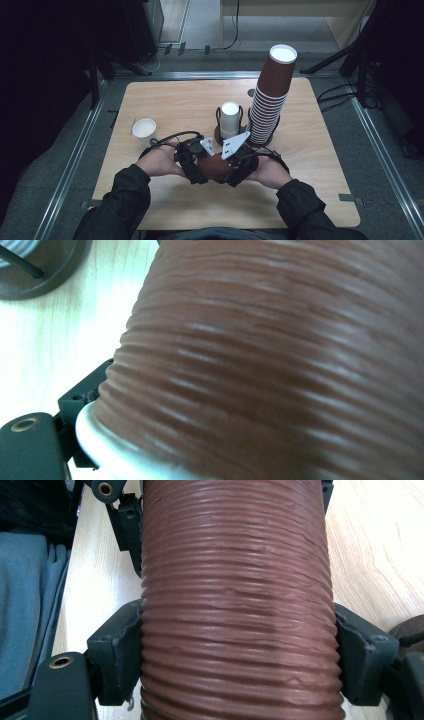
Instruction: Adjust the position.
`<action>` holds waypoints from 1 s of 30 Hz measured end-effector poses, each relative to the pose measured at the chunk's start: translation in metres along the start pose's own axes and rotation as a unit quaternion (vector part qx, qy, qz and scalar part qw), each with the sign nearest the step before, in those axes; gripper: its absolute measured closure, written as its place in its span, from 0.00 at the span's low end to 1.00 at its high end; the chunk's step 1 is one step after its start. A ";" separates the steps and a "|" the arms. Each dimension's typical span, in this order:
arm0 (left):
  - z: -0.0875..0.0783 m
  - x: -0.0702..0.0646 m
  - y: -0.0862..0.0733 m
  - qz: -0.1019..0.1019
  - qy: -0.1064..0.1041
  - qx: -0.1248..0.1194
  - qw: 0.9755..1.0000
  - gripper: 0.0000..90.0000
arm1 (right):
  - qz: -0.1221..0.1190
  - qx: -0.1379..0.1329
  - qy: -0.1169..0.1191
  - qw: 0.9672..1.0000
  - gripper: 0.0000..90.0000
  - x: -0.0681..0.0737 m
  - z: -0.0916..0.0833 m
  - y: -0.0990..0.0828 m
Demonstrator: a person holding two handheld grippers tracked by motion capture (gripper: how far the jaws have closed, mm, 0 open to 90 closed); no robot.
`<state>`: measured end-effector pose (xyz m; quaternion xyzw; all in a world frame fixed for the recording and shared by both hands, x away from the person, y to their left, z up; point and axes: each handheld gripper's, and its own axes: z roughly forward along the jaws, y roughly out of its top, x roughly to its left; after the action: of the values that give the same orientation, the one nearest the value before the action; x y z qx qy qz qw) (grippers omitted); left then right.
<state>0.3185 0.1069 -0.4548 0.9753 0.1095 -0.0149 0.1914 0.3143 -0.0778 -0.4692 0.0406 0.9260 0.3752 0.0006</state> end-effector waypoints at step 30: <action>-0.030 0.005 -0.033 -0.048 -0.026 -0.206 0.977 0.00 | 0.009 -0.056 -0.006 0.998 0.22 -0.006 -0.020 -0.005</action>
<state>0.3157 0.1494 -0.4393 0.9077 0.1518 -0.0264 0.3904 0.3188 -0.0958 -0.4579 0.0512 0.9030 0.4266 0.0046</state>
